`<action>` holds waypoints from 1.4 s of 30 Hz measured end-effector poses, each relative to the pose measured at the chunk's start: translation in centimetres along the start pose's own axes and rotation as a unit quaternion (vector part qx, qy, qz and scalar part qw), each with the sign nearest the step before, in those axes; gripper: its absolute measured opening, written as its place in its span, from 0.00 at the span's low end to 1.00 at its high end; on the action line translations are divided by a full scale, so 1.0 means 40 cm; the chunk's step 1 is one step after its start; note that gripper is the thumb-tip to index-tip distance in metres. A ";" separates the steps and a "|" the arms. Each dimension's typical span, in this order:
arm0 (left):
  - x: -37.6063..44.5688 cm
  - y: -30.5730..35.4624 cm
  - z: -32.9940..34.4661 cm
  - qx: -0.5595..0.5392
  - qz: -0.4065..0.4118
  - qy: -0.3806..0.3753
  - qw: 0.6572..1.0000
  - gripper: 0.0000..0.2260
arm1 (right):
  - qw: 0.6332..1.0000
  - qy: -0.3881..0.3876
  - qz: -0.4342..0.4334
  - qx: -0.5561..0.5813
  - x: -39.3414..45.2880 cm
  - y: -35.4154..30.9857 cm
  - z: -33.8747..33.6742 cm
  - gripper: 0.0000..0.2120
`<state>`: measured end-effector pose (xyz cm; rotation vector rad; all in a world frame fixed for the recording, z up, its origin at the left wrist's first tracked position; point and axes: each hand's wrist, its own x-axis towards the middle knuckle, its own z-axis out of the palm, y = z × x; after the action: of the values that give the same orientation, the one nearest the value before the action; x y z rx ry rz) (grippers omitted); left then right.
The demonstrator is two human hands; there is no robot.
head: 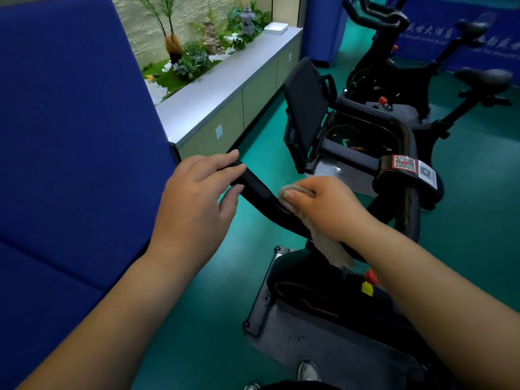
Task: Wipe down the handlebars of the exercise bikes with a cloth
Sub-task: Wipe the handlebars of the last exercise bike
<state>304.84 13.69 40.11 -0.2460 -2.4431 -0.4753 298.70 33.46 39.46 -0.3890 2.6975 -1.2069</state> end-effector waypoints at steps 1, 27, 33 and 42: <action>0.000 0.001 0.001 -0.004 -0.001 0.004 1.000 0.12 | 1.000 0.004 -0.010 0.002 0.014 -0.014 0.013 0.12; 0.014 -0.026 -0.027 -0.063 -0.120 0.007 0.991 0.16 | 0.972 0.129 -0.110 0.164 -0.005 -0.064 0.092 0.07; 0.022 -0.027 -0.029 -0.061 -0.106 0.013 0.992 0.17 | 0.962 0.162 -0.164 0.149 0.049 -0.131 0.099 0.08; -0.002 0.009 -0.049 -0.112 -0.155 0.009 0.982 0.11 | 0.966 0.157 -0.121 0.166 -0.068 -0.086 0.088 0.11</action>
<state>306.07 13.26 41.60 0.0497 -2.4183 -0.8859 302.77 29.58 39.82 -0.5269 2.6758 -1.9006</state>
